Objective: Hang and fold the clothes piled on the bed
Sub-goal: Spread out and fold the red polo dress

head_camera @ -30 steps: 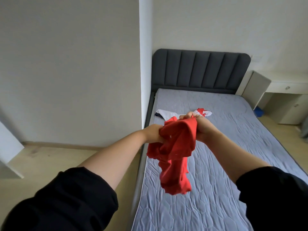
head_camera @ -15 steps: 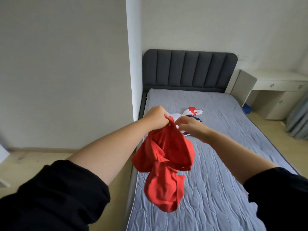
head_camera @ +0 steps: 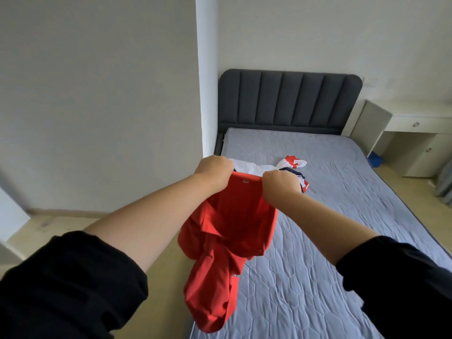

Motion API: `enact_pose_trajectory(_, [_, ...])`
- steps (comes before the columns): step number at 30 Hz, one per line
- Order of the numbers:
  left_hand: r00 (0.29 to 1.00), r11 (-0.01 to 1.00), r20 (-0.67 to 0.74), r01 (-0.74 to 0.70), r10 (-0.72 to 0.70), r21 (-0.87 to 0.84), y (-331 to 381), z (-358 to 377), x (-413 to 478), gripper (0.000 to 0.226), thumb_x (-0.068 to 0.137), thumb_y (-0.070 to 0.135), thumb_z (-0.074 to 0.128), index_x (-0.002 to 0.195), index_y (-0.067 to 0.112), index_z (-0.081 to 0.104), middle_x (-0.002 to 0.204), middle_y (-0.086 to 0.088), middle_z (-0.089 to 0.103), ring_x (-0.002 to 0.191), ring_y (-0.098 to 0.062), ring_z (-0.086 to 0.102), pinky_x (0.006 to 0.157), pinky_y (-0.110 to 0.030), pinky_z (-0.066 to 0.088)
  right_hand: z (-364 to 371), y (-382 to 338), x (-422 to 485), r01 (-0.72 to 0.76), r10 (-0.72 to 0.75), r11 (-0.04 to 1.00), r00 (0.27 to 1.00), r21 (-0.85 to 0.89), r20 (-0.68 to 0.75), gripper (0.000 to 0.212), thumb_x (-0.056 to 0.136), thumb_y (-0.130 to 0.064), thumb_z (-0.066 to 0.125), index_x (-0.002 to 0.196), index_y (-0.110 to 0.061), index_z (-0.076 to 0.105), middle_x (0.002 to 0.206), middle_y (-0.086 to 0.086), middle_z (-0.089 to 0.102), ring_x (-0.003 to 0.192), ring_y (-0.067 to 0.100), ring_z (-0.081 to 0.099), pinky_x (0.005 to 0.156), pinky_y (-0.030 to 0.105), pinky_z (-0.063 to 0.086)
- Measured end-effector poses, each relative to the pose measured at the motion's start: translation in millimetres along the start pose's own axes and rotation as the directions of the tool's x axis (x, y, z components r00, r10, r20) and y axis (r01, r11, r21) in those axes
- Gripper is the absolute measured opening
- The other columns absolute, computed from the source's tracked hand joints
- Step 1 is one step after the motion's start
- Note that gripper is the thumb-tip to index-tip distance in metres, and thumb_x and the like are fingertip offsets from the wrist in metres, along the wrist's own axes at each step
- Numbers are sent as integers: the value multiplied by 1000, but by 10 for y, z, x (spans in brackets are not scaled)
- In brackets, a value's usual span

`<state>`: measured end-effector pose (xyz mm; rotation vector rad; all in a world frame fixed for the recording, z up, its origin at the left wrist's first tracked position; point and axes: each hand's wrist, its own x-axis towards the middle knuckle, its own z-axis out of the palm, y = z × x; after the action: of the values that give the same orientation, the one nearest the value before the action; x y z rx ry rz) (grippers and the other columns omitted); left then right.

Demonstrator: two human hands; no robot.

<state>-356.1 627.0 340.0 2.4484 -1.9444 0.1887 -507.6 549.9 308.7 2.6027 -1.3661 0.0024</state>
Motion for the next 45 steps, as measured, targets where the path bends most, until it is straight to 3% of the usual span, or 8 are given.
enact_pose_trajectory(8, [844,814,417,483,-336,-322,-344,-62,-79,23,79,-2,29,73,1,51,34,-6,53,26,-14,48,38,-18,37,-260,220,62,-310,222,929,904,201,365,15,90,-9,48,101,-5,58,75,5,53,96,28,64,86,35,53])
enact_pose_trajectory(15, [816,451,387,565,-430,-691,-348,-47,58,32,86,2,26,99,3,55,52,-9,63,28,-11,50,34,-14,37,-339,285,56,-358,346,714,928,602,142,15,80,0,42,73,-5,53,67,12,58,68,31,55,63,32,45])
enact_pose_trajectory(17, [829,519,389,556,-401,-649,-305,-46,55,30,83,1,28,88,1,58,47,-8,61,27,-12,49,35,-14,37,-368,298,11,-506,312,647,858,570,408,23,87,0,35,76,-1,56,59,15,62,63,28,61,69,33,51])
enact_pose_trajectory(23, [863,628,289,500,-414,-596,-187,87,-7,27,77,-1,33,80,8,58,53,-7,62,48,-22,61,46,-22,43,-372,433,-48,-459,372,661,887,594,272,20,80,2,37,78,1,57,71,21,63,83,40,67,78,43,55])
enact_pose_trajectory(27, [796,447,359,581,-487,-680,-161,126,80,31,88,3,30,99,3,58,39,-9,57,29,-15,52,34,-18,41,-264,462,-88,-515,430,628,854,583,292,43,77,-1,38,116,11,54,106,35,62,64,30,66,77,40,55])
enact_pose_trajectory(30, [766,348,441,618,-467,-705,-107,208,53,27,92,4,29,107,1,51,56,-17,64,43,-22,63,43,-25,49,-196,459,-112,-537,389,626,843,565,371,41,77,-3,34,103,12,62,64,21,68,64,29,68,88,40,54])
enact_pose_trajectory(35, [667,61,551,663,-502,-746,-12,360,-9,21,92,-1,37,109,-1,49,96,-27,67,62,-35,68,46,-31,56,-57,431,-217,-544,350,486,838,684,418,28,83,-10,38,101,-1,57,68,14,60,62,37,67,67,41,59])
enact_pose_trajectory(45, [661,-284,573,500,-484,-818,364,985,-290,26,78,-11,61,103,-5,63,77,-14,67,63,-21,65,56,-24,58,795,597,-432,-501,351,-109,789,858,505,25,77,-21,74,68,-9,53,63,7,53,52,20,59,71,45,59])
